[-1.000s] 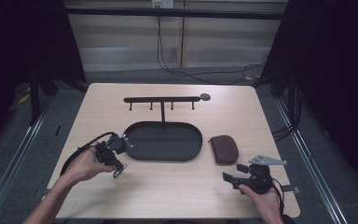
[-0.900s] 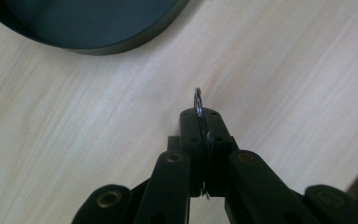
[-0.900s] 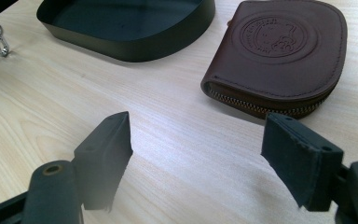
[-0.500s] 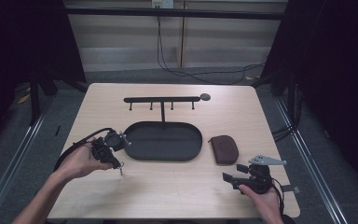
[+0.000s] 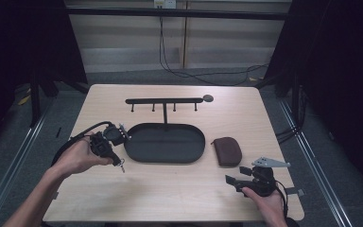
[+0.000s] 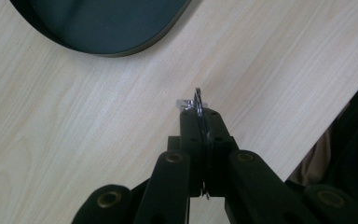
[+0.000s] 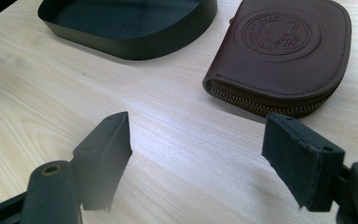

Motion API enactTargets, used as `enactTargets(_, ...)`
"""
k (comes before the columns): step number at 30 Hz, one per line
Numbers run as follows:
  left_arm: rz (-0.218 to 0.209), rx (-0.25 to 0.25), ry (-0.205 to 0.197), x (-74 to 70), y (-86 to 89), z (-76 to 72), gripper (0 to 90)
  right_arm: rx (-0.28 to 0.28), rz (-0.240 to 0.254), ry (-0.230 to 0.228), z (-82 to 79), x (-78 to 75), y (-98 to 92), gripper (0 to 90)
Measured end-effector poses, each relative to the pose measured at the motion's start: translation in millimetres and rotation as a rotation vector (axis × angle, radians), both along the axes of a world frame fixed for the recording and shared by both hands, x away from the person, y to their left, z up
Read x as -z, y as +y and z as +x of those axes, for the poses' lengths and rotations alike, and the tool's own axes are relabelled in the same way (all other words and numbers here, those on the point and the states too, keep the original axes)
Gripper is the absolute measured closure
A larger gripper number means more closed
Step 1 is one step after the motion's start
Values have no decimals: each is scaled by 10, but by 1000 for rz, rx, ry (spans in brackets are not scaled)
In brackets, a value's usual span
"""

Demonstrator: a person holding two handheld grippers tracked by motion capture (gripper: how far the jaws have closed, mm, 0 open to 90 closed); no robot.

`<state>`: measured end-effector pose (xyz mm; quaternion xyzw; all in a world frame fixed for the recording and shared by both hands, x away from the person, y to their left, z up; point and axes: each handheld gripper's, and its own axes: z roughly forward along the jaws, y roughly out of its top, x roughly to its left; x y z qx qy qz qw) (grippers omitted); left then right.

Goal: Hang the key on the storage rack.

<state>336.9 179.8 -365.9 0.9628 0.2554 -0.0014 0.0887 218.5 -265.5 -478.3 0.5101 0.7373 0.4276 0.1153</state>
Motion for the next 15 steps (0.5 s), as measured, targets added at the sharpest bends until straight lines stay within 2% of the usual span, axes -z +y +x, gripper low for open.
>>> enactTargets(2,-3,-10,-6,-11,7,18,894,1,-1,-2,-6,-3,1,233)
enactTargets(3,14,-11,-15,-15,14,36,893,2,0,-3,-7,-4,0,233)
enactTargets(5,1,-30,-16,-31,33,71,894,4,-1,-2,-6,-4,0,233)
enactTargets(11,-11,-16,-18,-133,48,130,894,3,-3,-3,0,-1,0,233)
enactTargets(12,-13,-26,-17,-157,46,136,894,4,-1,-3,-4,-3,0,234)
enactTargets(15,7,-36,-24,-235,44,175,893,4,0,-6,-5,-4,-2,232)
